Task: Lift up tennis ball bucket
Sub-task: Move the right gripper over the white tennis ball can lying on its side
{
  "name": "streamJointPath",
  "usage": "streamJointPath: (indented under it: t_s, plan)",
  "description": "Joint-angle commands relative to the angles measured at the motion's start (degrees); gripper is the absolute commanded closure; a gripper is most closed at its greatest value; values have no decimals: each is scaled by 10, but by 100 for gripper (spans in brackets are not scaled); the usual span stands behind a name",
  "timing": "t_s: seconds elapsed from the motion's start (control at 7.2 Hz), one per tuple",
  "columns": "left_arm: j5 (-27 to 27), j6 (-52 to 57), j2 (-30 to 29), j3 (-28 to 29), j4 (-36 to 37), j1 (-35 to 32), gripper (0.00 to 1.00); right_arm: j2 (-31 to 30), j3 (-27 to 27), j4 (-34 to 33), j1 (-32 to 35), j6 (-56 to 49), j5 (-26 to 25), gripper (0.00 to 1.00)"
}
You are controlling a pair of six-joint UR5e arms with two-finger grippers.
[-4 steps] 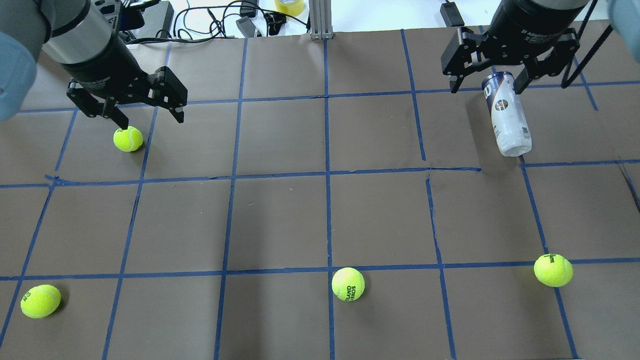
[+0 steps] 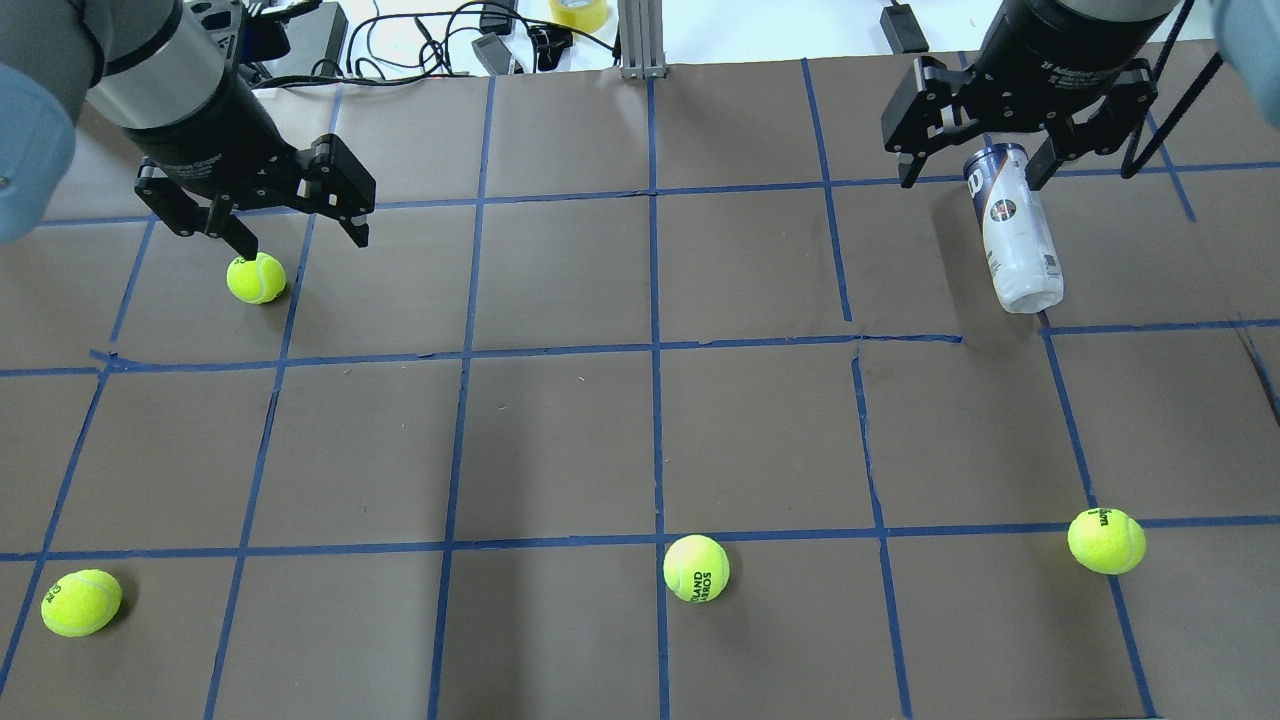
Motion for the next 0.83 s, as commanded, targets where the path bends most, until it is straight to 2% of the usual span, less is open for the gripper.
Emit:
streamJointPath:
  t_s: [0.0, 0.42, 0.69]
  plan:
    - [-1, 1, -1, 0, 0, 1, 0, 1, 1, 2, -1, -1, 2, 0]
    - [-1, 1, -2, 0, 0, 1, 0, 3, 2, -5, -10, -2, 4, 0]
    - [-1, 1, -3, 0, 0, 1, 0, 21, -1, -53, -18, -4, -7, 0]
